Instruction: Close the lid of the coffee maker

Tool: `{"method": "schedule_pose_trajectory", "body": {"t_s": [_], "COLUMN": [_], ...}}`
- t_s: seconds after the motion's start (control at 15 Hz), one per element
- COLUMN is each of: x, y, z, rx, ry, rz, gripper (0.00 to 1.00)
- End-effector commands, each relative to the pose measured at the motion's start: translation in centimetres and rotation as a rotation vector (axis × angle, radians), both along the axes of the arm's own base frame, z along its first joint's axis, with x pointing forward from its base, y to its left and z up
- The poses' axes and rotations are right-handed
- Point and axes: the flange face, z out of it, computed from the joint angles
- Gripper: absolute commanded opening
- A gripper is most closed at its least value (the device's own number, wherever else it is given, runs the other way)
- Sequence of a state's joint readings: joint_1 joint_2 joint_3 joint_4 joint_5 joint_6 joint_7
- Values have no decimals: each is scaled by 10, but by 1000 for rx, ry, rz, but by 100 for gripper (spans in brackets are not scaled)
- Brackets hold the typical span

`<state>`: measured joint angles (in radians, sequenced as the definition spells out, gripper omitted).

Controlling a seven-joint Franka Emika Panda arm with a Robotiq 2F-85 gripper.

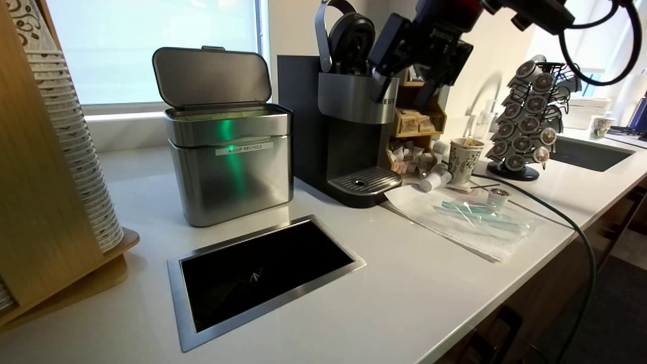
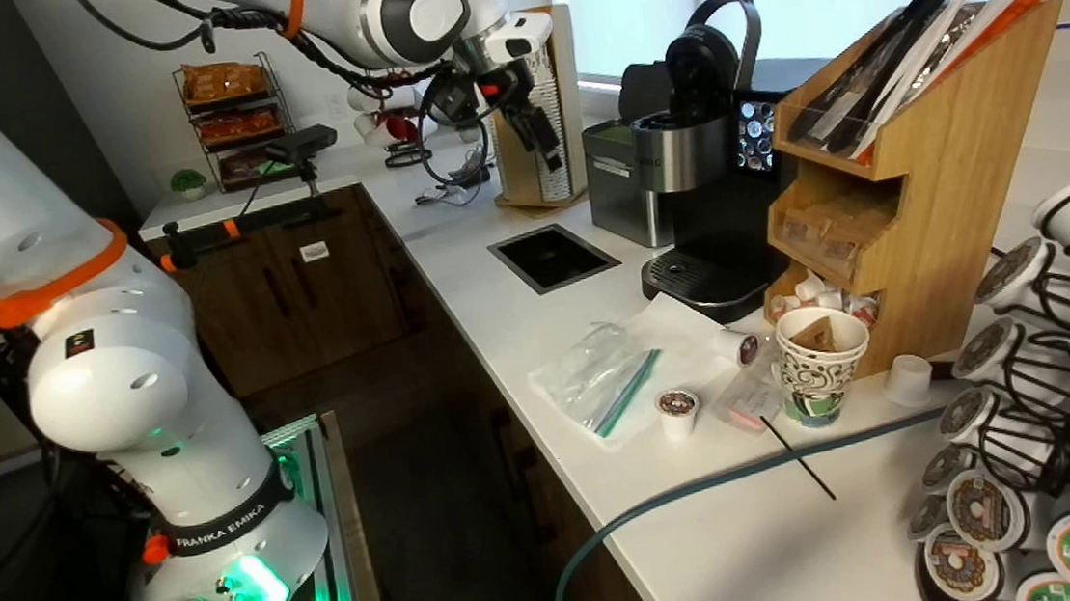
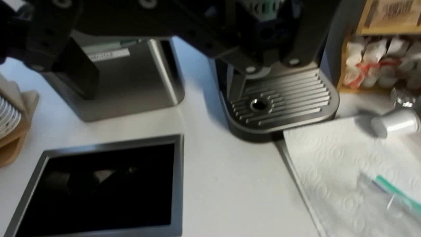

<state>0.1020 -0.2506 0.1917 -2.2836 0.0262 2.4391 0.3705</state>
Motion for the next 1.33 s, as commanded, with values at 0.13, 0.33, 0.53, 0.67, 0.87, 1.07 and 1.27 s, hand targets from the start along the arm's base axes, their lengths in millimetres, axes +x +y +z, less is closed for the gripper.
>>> {"method": "schedule_pose_trajectory", "body": {"t_s": [0.13,0.33,0.53,0.67,0.87,1.07,1.27], "x": [19,22,22,31,44,65,88], "y": [-12,-15,-14,-15,-20,-26,-38], "z": [38,44,42,51,76,104,130], "rx": [-55,-58,-59,-62,-90,-117,-122], "ry": [-165,-179,-175,-215,-293,-396,-462], "rz": [-52,-61,-58,-61,-43,-24,-27], "gripper": [100,100,100,100,100,100,100]}}
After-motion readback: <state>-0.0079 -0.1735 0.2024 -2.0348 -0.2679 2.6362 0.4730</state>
